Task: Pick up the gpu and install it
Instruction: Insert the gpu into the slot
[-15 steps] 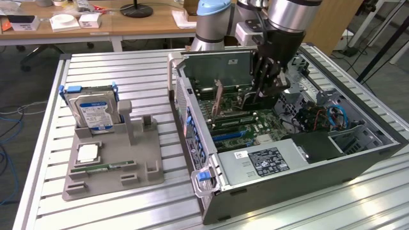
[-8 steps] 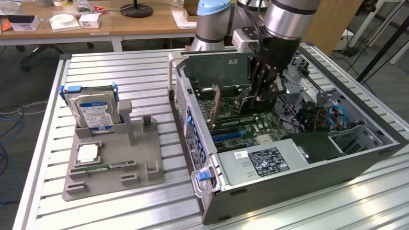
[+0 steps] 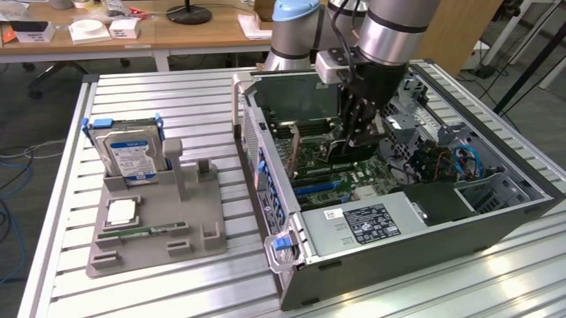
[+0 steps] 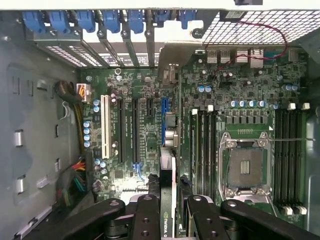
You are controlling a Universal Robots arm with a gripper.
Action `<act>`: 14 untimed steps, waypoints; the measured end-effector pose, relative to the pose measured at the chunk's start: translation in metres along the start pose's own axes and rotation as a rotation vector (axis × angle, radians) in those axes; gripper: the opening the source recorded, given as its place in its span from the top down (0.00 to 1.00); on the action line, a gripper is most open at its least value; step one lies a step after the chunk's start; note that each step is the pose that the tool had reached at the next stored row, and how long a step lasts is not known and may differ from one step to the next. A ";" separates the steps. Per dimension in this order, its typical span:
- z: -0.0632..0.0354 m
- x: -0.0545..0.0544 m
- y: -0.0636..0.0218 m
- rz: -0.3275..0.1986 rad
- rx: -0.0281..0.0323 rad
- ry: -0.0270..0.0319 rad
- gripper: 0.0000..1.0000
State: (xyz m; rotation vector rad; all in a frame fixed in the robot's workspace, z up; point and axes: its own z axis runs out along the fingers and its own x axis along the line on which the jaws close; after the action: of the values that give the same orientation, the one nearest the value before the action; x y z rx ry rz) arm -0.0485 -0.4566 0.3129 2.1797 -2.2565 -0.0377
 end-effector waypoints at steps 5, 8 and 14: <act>0.0092 0.000 0.0043 0.000 0.0000 0.0000 0.74; 0.0146 0.000 0.0067 0.000 -0.0001 0.0001 0.74; 0.0256 0.002 0.0105 0.000 -0.0001 0.0001 0.74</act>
State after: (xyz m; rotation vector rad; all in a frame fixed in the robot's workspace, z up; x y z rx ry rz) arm -0.0596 -0.4582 0.2874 2.1795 -2.2566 -0.0377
